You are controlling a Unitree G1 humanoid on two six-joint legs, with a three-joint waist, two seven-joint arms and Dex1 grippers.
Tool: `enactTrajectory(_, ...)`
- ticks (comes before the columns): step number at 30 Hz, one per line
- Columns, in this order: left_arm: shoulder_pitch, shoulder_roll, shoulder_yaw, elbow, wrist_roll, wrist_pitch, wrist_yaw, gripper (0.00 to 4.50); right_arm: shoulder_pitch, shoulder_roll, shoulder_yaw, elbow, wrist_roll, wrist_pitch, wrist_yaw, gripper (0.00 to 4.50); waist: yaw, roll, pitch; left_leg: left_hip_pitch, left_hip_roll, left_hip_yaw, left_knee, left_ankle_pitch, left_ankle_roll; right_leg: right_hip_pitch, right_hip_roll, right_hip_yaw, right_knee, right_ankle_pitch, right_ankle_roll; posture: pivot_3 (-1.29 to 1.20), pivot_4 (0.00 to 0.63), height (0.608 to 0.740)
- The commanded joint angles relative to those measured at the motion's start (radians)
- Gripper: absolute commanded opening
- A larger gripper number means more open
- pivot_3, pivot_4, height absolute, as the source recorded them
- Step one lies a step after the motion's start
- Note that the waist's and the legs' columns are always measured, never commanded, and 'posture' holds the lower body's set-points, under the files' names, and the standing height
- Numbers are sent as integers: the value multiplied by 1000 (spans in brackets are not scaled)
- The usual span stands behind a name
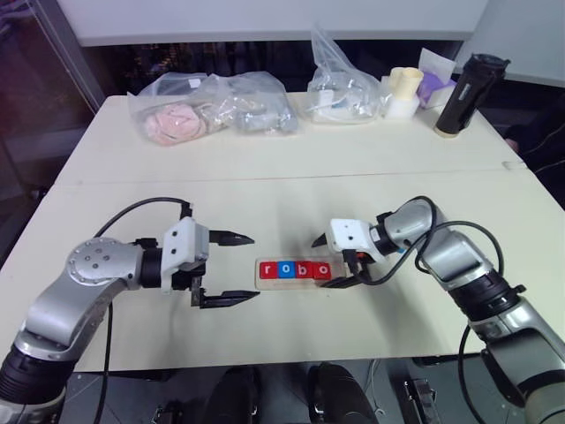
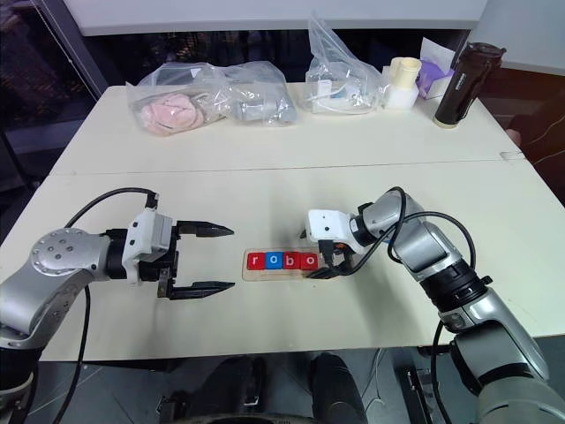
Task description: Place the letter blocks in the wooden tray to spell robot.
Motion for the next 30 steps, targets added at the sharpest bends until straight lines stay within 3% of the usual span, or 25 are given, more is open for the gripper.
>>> enactTrajectory(1, -16, -1, 7, -24, -12, -5, -3, 4500, -17, -2, -48, -38, 22, 5, -18, 4479, 0, 0, 0, 0, 0, 0, 0, 0, 0, 0, 0, 0, 0, 0, 0, 0, 150, 740)
enactTrajectory(23, -29, 3, 6, -18, -16, 4, -12, 4500, -4, 9, -41, 56, -13, -58, -66, 4479, 0, 0, 0, -1, 0, 0, 0, 0, 0, -1, 0, 0, 0, -1, -1, 0, 150, 740)
enactTrajectory(30, -28, 3, 7, -21, -17, 7, -9, 4500, -3, -45, -91, -90, 77, 99, 1, 4479, 0, 0, 0, -2, 0, 0, 0, 0, 0, -2, 0, 0, 0, 0, 0, 0, 150, 740)
